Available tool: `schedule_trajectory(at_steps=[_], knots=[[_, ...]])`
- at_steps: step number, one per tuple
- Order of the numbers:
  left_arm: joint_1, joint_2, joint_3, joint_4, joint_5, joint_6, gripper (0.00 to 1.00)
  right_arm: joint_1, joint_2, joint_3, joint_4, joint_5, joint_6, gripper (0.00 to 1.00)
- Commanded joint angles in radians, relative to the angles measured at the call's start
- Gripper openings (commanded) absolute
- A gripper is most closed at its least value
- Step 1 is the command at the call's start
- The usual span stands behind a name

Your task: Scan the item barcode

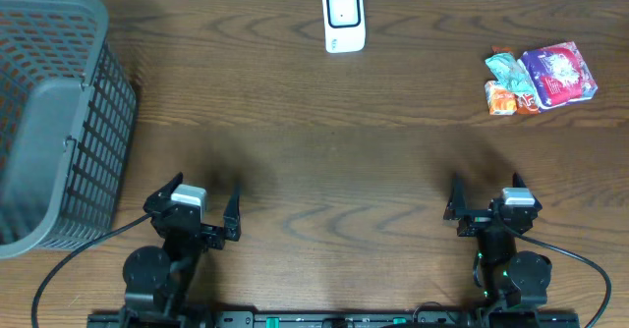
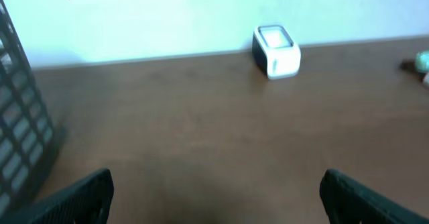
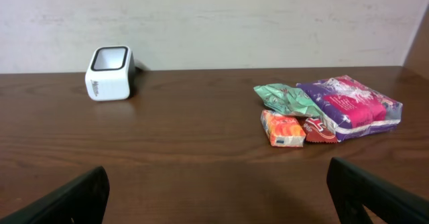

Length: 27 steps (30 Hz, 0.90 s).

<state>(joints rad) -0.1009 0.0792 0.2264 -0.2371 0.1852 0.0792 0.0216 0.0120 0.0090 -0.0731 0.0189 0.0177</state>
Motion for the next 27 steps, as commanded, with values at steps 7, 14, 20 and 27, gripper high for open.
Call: schedule_trajectory(at_steps=[7, 14, 20, 27], knots=[[0.014, -0.078, -0.119, 0.172, 0.005, -0.043, 0.98, -0.011, -0.006, -0.003, -0.002, -0.003, 0.011, 0.99], [0.074, -0.078, -0.176, 0.220, -0.024, -0.124, 0.98, -0.011, -0.006, -0.003, -0.002, -0.003, 0.011, 0.99], [0.087, -0.078, -0.222, 0.288, -0.053, -0.144, 0.98, -0.011, -0.006, -0.003, -0.002, -0.003, 0.011, 0.99], [0.087, -0.078, -0.222, 0.288, -0.066, -0.132, 0.98, -0.011, -0.006, -0.003, -0.002, -0.003, 0.011, 0.99]])
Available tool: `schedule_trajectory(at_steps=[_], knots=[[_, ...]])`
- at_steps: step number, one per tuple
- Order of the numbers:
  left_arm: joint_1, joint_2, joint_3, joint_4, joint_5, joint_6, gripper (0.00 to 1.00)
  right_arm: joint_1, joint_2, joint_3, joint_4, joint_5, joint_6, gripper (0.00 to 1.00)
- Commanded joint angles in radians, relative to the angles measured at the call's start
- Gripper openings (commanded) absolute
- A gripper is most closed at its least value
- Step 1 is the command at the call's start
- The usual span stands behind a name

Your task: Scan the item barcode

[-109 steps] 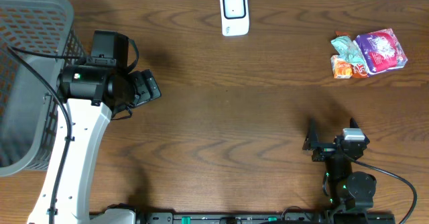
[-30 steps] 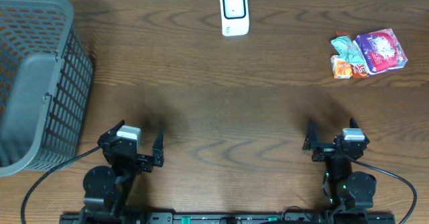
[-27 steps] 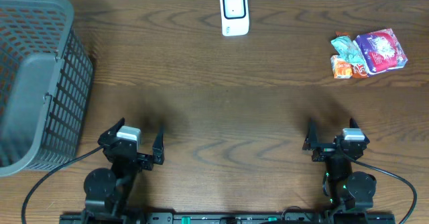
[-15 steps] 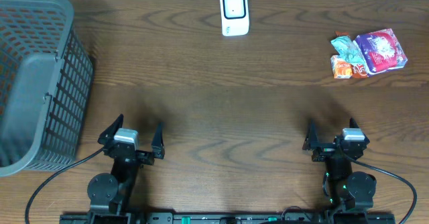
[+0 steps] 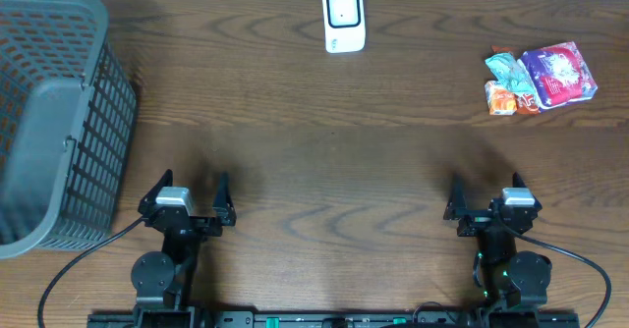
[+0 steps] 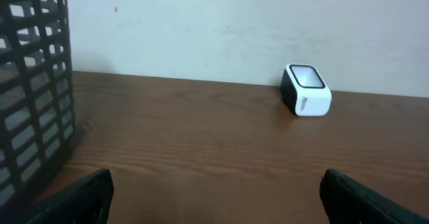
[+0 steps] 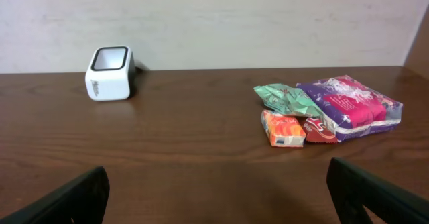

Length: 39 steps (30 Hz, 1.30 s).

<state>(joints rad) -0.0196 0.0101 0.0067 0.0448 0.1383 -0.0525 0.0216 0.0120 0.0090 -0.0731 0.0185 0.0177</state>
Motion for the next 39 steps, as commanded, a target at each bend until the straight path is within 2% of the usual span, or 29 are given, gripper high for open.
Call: schedule_trajectory(at_steps=[1, 8, 13, 18, 22, 39], knots=[[0.005, -0.009, -0.003, 0.004, -0.019, 0.006, 0.98, -0.011, -0.006, -0.003, -0.002, -0.002, 0.011, 0.99], [-0.001, -0.009, -0.003, -0.106, 0.015, 0.116, 0.98, -0.011, -0.006, -0.003, -0.002, -0.002, 0.011, 0.99], [-0.027, -0.009, -0.003, -0.103, 0.019, 0.169, 0.98, -0.011, -0.006, -0.003, -0.002, -0.002, 0.011, 0.99], [-0.045, -0.009, -0.003, -0.104, 0.018, 0.160, 0.98, -0.011, -0.006, -0.003, -0.002, -0.002, 0.011, 0.99], [-0.045, -0.009, -0.003, -0.108, -0.005, 0.079, 0.98, -0.011, -0.006, -0.003, -0.002, -0.002, 0.011, 0.99], [-0.045, -0.009, -0.003, -0.108, -0.005, 0.073, 0.98, -0.011, -0.006, -0.003, -0.002, -0.002, 0.011, 0.99]])
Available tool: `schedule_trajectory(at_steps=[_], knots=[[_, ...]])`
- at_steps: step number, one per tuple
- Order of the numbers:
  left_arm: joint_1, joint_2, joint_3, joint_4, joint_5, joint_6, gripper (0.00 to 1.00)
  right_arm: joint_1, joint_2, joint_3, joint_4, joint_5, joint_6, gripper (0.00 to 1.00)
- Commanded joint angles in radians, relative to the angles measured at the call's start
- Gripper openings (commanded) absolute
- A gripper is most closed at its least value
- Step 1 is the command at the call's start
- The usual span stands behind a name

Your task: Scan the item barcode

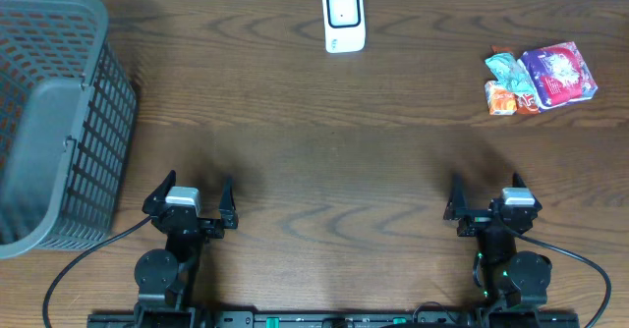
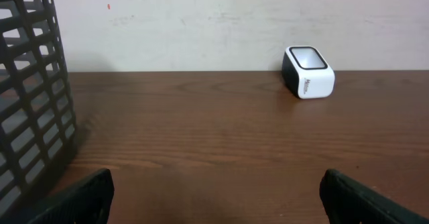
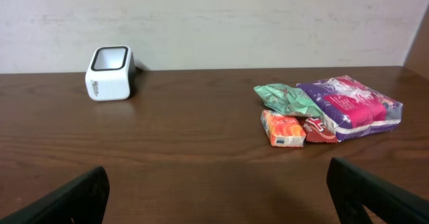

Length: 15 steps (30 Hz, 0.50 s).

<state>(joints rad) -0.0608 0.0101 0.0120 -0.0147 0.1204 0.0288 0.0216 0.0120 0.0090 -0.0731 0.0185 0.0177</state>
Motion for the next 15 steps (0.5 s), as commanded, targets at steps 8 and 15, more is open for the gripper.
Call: schedule_trajectory(at_steps=[8, 15], knots=[[-0.003, -0.009, -0.008, -0.051, 0.002, -0.052, 0.98, -0.011, -0.006, -0.003, -0.002, -0.002, 0.011, 0.99], [-0.003, -0.009, -0.008, -0.051, 0.002, -0.021, 0.98, -0.011, -0.006, -0.003, -0.002, -0.002, 0.011, 0.99]])
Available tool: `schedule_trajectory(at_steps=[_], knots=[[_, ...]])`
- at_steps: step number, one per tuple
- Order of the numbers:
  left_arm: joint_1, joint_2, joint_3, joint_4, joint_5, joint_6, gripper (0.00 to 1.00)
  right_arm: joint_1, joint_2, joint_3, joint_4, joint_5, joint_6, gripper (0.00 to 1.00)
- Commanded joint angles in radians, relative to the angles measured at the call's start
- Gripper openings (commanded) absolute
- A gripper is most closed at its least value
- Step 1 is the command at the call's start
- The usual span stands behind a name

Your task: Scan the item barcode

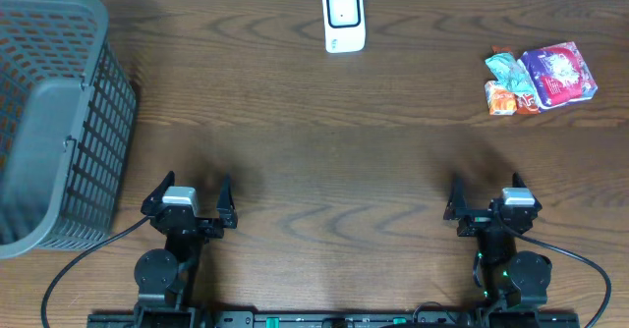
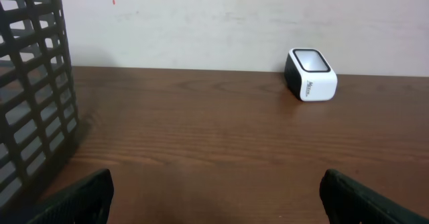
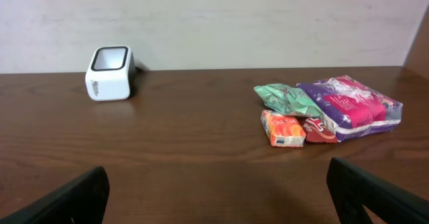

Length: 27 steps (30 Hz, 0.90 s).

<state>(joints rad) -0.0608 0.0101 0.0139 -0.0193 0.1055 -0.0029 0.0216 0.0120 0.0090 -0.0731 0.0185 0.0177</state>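
Observation:
A white barcode scanner (image 1: pixel 343 18) with a dark window stands at the table's far edge, also seen as the scanner (image 2: pixel 310 83) and the scanner (image 3: pixel 108 72). At the far right lie the items: a purple-pink packet (image 1: pixel 558 73), a green packet (image 1: pixel 508 69) and a small orange packet (image 1: pixel 500 98), together with a red one (image 3: pixel 320 133). My left gripper (image 1: pixel 189 202) rests open near the front left, nothing between its fingers. My right gripper (image 1: pixel 486 202) rests open at the front right, empty, well short of the packets.
A large grey mesh basket (image 1: pixel 54 112) fills the left side of the table, its wall (image 2: pixel 30 110) close beside the left gripper. A pale wall (image 3: pixel 214 16) runs behind the table's far edge.
The left wrist has turned slightly, so the scanner and basket sit a little differently in its view. The right arm and the packets have not moved.
The left gripper was angled toward the right, open, near the front left. Then it had straightened and sat nearer the front edge. It has kept shifting slightly since. The right gripper stayed open and still throughout, and nothing on the table moved.

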Motion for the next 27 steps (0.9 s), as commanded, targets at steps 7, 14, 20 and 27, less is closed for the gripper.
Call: schedule_trajectory(at_steps=[7, 14, 20, 27], knots=[[-0.003, -0.008, -0.010, -0.047, 0.018, 0.029, 0.98, -0.011, -0.006, -0.003, -0.002, -0.002, 0.011, 0.99], [-0.003, -0.008, -0.010, -0.047, 0.017, 0.028, 0.98, -0.011, -0.006, -0.003, -0.002, -0.002, 0.011, 0.99], [-0.003, -0.008, -0.010, -0.043, 0.017, 0.028, 0.98, -0.011, -0.006, -0.003, -0.002, -0.002, 0.011, 0.99], [-0.003, -0.006, -0.010, -0.043, 0.017, 0.028, 0.98, -0.011, -0.006, -0.003, -0.002, -0.002, 0.011, 0.99]])
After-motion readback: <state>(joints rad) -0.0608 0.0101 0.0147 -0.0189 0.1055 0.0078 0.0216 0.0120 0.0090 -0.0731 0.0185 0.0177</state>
